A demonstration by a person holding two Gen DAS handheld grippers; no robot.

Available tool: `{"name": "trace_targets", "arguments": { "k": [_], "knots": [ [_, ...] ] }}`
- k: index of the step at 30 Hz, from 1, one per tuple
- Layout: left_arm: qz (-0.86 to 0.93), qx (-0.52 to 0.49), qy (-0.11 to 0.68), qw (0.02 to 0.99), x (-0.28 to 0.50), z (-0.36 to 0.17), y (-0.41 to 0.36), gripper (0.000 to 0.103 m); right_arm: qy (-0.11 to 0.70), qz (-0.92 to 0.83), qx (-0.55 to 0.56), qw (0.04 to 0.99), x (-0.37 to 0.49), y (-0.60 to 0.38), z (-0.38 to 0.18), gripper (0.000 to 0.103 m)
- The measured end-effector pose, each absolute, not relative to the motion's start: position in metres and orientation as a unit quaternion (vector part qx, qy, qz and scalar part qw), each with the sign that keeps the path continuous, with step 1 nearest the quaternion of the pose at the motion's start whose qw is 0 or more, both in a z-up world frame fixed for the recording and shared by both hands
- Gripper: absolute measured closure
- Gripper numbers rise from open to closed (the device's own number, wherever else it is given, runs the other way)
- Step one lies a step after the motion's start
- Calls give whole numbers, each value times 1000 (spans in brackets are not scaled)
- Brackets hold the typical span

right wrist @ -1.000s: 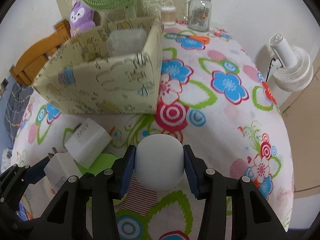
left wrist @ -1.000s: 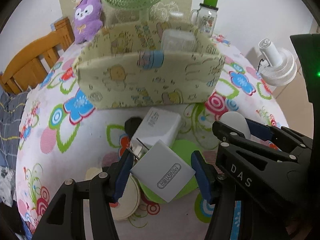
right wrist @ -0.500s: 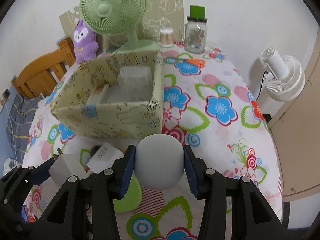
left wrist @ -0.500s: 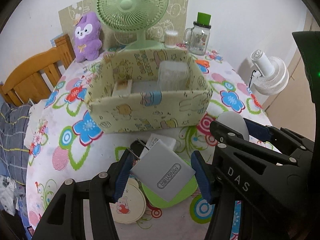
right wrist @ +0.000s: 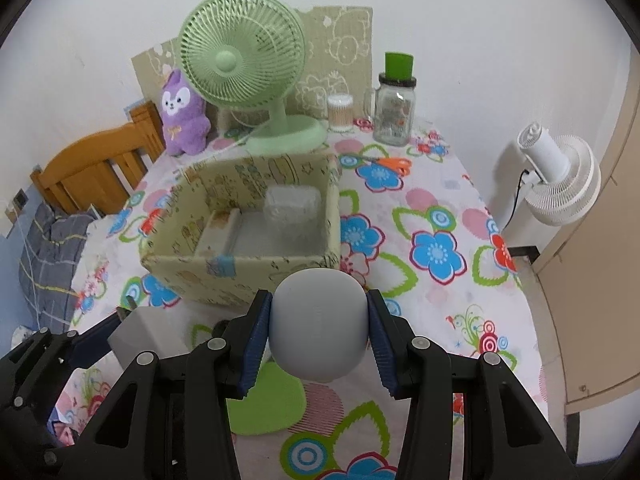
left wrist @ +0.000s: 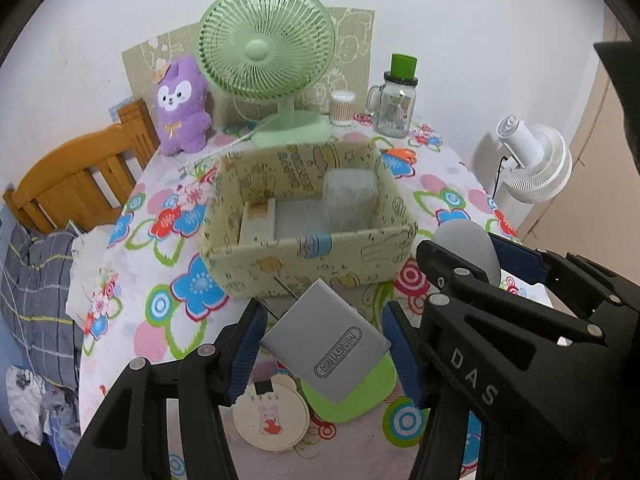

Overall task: Organize rigid objects
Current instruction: 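Lift the charger and the puck and carry them toward the fabric box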

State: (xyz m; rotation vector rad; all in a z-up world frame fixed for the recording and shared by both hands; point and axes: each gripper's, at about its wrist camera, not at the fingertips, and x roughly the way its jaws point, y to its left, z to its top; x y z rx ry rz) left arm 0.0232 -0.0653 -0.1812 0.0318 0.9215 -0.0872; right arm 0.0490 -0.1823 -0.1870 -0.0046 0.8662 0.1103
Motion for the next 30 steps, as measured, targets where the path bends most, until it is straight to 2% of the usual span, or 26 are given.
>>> {"name": "trace_targets", "arguments": {
  "k": [30],
  "knots": [
    [-33,-2,416,909,68,-147,-51,42,404,43,-9,914,83,-168,-141,53]
  ]
}}
